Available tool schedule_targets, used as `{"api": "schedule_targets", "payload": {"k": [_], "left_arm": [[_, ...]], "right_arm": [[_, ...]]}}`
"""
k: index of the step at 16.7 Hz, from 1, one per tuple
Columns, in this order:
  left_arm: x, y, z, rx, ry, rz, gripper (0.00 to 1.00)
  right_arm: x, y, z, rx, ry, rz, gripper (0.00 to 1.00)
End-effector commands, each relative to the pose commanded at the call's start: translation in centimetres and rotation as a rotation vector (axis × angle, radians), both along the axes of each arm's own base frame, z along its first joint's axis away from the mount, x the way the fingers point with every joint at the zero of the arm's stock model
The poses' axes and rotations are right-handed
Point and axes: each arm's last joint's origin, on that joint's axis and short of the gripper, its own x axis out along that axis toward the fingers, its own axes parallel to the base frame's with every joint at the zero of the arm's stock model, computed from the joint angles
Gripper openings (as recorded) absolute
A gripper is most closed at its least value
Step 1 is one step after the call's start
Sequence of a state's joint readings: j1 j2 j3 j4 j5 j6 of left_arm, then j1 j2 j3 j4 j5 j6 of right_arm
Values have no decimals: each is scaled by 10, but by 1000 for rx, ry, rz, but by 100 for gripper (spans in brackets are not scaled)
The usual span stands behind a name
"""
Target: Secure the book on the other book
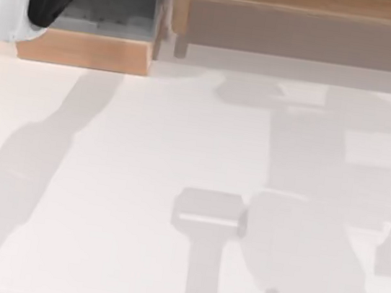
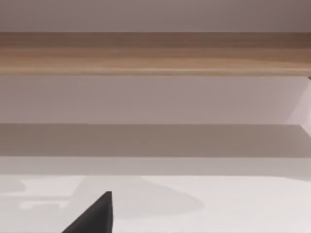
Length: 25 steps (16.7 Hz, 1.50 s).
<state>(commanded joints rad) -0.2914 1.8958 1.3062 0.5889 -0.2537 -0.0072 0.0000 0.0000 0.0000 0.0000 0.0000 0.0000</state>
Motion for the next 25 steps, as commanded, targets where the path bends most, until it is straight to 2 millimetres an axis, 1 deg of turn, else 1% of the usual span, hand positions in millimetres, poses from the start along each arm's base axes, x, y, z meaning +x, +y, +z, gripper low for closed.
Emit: {"api": "schedule_targets", "payload": {"k": [3,7,12,25], "left_arm": [[9,1,0,0,0,0,100],[30,-2,-14,0,0,0,100],[33,-4,-15,0,0,0,100],[33,-4,-15,0,0,0,2]], "right_arm": [[0,0,0,0,0,0,100],[0,0,0,0,0,0,100],[0,0,0,0,0,0,100],[0,0,0,0,0,0,100]]}}
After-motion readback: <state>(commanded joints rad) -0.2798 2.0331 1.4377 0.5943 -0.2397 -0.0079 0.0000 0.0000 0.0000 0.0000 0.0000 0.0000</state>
